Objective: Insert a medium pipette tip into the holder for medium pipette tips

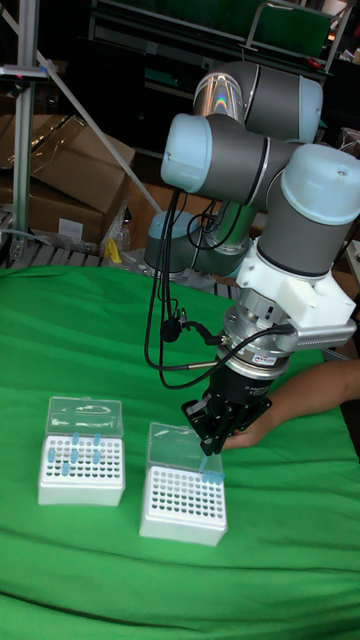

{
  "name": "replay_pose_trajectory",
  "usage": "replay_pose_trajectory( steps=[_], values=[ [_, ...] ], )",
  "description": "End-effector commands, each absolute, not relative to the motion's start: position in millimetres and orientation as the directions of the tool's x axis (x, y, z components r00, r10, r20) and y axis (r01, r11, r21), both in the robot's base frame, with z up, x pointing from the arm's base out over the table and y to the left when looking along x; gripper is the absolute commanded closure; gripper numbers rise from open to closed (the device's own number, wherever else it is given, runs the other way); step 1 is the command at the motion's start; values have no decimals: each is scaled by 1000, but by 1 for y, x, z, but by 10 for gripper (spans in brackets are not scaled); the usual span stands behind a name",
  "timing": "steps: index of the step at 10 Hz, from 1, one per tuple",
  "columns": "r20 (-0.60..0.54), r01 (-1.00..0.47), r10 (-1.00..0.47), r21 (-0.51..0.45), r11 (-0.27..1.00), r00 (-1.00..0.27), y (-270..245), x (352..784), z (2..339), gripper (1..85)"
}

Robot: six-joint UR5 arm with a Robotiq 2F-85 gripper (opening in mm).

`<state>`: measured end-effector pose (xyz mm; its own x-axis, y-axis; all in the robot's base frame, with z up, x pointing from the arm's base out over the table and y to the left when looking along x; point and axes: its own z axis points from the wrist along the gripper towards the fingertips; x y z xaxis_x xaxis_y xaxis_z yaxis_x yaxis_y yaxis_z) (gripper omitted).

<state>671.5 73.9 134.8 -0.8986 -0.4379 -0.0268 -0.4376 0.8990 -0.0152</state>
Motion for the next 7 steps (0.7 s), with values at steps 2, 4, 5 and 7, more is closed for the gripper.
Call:
replay_pose_trajectory(
  steps=[2,4,5,7],
  values=[
    [-47,-417,-417,-10,909,-908,73,676,130,837],
    [-53,-407,-407,-7,913,-912,73,676,128,840],
    [-56,-403,-403,-8,915,-914,73,675,126,840],
    [-60,-393,-393,-6,919,-918,76,673,122,840]
  ],
)
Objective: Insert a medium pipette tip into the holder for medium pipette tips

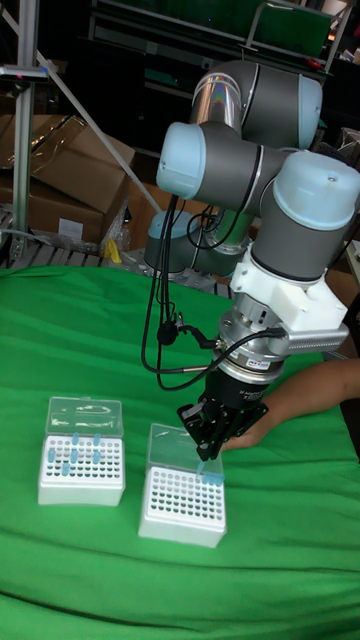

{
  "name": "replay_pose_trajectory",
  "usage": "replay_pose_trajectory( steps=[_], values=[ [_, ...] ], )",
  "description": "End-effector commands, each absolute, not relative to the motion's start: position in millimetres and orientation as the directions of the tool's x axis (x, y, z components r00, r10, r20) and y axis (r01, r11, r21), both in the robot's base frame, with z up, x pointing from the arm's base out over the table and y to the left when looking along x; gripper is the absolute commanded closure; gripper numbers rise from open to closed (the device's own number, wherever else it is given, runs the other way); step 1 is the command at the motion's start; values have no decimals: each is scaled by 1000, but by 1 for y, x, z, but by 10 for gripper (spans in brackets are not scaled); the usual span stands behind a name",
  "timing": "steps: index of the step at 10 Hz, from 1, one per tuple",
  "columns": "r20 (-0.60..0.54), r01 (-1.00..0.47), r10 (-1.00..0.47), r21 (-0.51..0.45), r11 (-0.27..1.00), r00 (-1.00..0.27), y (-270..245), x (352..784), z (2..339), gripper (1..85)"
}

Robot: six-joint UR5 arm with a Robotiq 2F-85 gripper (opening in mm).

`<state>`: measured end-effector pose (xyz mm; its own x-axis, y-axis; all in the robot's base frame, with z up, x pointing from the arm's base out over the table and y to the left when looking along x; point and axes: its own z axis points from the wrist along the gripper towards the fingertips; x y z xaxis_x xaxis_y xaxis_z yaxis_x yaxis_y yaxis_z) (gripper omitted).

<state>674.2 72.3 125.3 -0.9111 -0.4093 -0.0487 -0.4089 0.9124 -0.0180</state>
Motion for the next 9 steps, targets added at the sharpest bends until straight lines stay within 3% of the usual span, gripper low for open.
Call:
replay_pose_trajectory(
  steps=[1,9],
  values=[
    [-65,-392,-391,-11,920,-918,76,673,120,840],
    [-69,-376,-376,-15,927,-924,81,668,113,843]
  ],
)
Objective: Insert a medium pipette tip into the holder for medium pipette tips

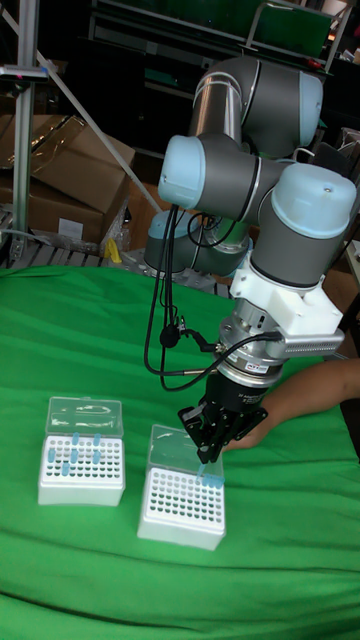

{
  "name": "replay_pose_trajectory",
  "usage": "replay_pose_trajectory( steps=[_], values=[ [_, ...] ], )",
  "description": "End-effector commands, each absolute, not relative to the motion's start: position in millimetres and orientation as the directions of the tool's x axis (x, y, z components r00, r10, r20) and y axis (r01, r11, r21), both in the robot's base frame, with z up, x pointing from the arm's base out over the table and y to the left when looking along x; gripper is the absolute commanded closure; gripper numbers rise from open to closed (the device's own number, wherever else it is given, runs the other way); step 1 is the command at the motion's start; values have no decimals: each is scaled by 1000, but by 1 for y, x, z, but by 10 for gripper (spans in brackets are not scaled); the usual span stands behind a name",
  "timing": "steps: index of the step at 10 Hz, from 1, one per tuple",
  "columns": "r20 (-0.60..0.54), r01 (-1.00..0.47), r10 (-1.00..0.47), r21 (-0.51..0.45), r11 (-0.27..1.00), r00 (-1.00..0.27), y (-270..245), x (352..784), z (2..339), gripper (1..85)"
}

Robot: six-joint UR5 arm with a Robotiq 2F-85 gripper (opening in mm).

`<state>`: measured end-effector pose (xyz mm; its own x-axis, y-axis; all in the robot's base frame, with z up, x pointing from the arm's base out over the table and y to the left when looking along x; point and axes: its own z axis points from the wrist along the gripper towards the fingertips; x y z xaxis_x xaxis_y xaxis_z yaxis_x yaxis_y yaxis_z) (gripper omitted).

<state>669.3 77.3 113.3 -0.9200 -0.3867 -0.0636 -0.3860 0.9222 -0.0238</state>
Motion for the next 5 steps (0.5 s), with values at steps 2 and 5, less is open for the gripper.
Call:
replay_pose_trajectory(
  steps=[2,5],
  values=[
    [-67,-375,-375,-17,927,-925,80,666,114,847],
    [-72,-374,-375,-17,927,-924,81,666,112,847]
  ],
)
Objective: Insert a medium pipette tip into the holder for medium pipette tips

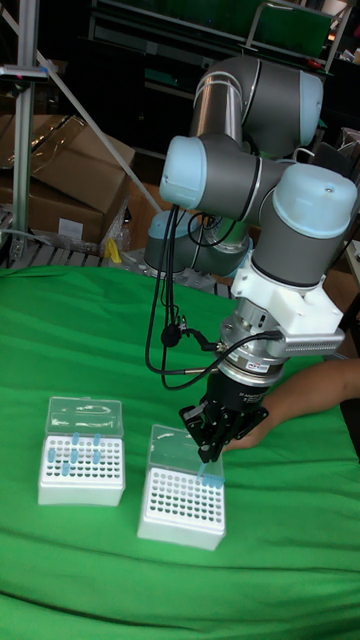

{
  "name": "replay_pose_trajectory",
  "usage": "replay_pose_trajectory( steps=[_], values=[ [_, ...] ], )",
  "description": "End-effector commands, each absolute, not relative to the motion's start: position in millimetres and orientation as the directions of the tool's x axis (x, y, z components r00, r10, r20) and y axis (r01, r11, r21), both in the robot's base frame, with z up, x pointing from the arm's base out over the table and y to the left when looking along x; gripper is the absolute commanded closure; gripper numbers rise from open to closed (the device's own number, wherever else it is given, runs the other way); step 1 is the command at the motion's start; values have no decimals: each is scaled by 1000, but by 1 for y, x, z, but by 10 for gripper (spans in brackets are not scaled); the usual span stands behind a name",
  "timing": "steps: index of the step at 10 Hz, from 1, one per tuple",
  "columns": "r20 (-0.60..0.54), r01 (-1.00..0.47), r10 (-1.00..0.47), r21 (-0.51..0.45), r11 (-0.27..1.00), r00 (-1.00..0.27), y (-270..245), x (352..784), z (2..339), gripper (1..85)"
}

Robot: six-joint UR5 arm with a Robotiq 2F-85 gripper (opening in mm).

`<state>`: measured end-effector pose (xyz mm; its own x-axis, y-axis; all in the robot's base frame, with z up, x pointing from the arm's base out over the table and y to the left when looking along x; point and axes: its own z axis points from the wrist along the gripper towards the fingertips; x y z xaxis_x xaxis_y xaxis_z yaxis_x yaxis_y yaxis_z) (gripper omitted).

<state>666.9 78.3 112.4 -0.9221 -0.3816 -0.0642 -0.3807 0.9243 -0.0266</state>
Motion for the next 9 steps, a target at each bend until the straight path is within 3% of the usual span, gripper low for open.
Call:
replay_pose_trajectory(
  steps=[1,8,9],
  values=[
    [-71,-374,-375,-19,927,-924,80,666,112,847],
    [-86,-377,-377,-23,926,-922,78,669,104,847],
    [-83,-377,-376,-2,926,-923,83,666,103,793]
  ],
)
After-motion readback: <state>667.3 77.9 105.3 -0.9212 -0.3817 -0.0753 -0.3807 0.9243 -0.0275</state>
